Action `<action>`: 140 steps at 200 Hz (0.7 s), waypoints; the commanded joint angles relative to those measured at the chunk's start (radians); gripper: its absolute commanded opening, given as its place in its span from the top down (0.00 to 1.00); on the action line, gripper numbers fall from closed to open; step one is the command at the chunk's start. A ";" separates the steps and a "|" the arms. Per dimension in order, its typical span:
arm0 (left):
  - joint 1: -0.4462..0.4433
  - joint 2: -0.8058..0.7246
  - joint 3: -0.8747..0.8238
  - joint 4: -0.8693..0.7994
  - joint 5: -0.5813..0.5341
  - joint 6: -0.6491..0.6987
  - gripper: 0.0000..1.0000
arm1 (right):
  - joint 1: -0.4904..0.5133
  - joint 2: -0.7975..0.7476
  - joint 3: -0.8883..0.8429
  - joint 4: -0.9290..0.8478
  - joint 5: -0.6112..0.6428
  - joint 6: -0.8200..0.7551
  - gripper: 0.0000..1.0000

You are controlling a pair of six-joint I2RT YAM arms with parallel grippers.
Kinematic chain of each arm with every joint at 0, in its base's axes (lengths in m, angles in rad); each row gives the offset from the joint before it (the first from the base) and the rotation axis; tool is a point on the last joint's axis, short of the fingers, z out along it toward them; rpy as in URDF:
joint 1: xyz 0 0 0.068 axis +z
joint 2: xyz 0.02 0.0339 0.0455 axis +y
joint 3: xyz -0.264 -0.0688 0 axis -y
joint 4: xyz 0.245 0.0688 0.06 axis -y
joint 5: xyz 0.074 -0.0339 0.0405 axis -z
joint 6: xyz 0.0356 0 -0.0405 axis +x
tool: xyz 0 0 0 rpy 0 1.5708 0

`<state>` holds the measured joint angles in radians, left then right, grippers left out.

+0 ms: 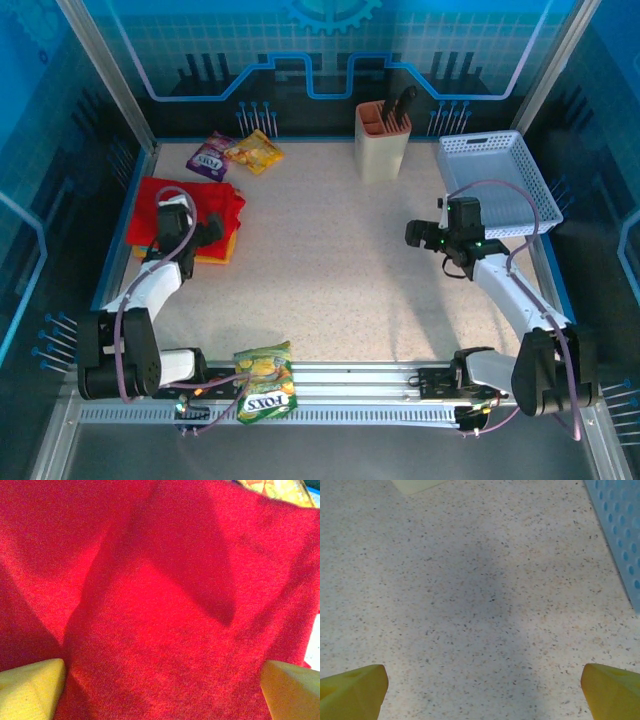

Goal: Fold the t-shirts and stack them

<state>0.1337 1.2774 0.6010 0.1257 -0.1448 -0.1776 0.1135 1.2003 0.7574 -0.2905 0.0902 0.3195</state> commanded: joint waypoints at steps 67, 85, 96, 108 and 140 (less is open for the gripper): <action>-0.120 0.017 -0.216 0.460 -0.086 0.089 0.01 | -0.038 -0.090 -0.188 0.237 0.123 -0.090 0.00; -0.135 0.001 -0.251 0.518 -0.094 0.109 0.01 | -0.041 -0.115 -0.228 0.287 0.132 -0.126 0.00; -0.144 -0.006 -0.261 0.530 -0.091 0.112 0.01 | -0.041 -0.133 -0.264 0.339 0.132 -0.151 0.00; -0.157 -0.008 -0.266 0.538 -0.090 0.126 0.01 | -0.041 -0.149 -0.314 0.423 0.120 -0.188 0.00; -0.184 -0.023 -0.265 0.524 -0.096 0.143 0.01 | -0.041 -0.182 -0.430 0.652 0.067 -0.248 0.00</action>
<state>-0.0219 1.2869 0.3447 0.6338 -0.2581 -0.0666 0.0875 1.0435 0.3885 0.1444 0.1864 0.1448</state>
